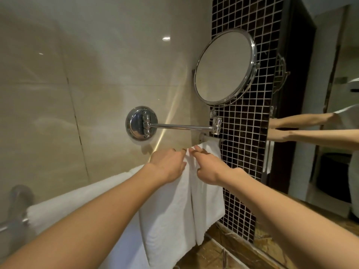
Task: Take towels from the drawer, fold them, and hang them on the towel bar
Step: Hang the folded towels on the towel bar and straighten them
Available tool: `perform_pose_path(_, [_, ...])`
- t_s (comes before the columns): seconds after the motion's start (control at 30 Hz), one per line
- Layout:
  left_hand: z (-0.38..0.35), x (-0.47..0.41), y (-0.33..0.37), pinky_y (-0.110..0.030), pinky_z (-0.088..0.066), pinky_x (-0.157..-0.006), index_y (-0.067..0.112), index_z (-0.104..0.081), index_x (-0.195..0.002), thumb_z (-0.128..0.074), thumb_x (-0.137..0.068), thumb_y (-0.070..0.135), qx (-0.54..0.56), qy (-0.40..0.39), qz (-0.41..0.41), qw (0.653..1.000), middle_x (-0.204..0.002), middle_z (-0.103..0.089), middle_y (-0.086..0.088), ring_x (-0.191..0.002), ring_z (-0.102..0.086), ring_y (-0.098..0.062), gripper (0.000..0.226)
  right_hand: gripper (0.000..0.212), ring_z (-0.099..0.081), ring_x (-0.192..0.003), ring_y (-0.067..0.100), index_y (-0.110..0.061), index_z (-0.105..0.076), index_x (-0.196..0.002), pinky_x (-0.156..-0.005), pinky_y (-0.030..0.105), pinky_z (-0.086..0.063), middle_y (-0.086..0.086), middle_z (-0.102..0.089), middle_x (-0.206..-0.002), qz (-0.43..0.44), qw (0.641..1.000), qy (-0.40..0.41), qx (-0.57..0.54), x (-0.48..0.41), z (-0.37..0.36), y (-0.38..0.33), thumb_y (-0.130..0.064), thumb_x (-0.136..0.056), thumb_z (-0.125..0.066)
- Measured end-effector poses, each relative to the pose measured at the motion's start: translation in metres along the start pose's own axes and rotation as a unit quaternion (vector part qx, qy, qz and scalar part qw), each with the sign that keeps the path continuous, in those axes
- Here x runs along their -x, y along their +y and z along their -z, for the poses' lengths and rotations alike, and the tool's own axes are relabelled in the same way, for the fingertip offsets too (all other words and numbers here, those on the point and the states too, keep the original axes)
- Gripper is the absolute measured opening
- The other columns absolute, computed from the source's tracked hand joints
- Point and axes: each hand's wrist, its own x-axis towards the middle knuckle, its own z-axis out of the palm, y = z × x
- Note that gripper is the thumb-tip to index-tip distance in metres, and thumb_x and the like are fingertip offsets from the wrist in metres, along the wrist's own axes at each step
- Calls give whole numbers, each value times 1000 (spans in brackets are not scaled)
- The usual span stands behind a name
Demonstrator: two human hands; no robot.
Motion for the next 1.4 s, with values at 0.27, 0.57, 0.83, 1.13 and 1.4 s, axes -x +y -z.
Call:
perform_pose_path(0.27, [29, 56, -41, -37, -48, -70, 19, -48, -81, -45, -90, 46, -7, 3, 44, 999, -102, -63, -15, -90, -61, -35, 29, 74, -19, -145, 30, -12, -23, -148, -117, 40, -21, 13, -19, -158, 127, 990, 58, 7, 14, -12, -58, 0, -79, -47])
perform_pose_path(0.57, [28, 77, -57, -43, -47, -89, 5, -56, -108, -46, -96, 34, 36, -90, 63, 993, -113, -60, -19, -107, -55, -37, 33, 71, -26, -138, 25, -13, -36, -142, -111, 35, -22, 9, -36, -148, 139, 990, 34, 10, 10, -22, -70, 3, -73, -45])
perform_pose_path(0.83, [54, 106, -85, -35, -45, -71, 20, -47, -88, -49, -87, 56, 18, -108, 74, 991, -100, -61, -8, -92, -58, -30, 37, 75, -26, -142, 27, -15, -30, -147, -114, 35, -22, 10, -30, -154, 162, 986, 48, 9, 18, -10, -98, -4, -76, -49])
perform_pose_path(1.13, [95, 164, -141, -28, -31, -47, 5, -59, -65, -66, -81, 37, 55, -216, 64, 973, -61, -51, -7, -54, -42, -20, 37, 25, -48, -122, 26, -21, -58, -118, -101, 40, -36, 2, -61, -120, 290, 954, 23, 64, 29, -21, -172, -19, -96, -47])
perform_pose_path(1.4, [82, 166, -142, -31, -37, -52, 8, -55, -63, -65, -81, 38, 64, -164, 50, 983, -60, -52, -7, -55, -46, -23, 37, 9, -60, -89, 29, -17, -61, -86, -76, 40, -49, 6, -69, -91, 247, 969, 15, 19, 24, -18, -171, -17, -92, -55])
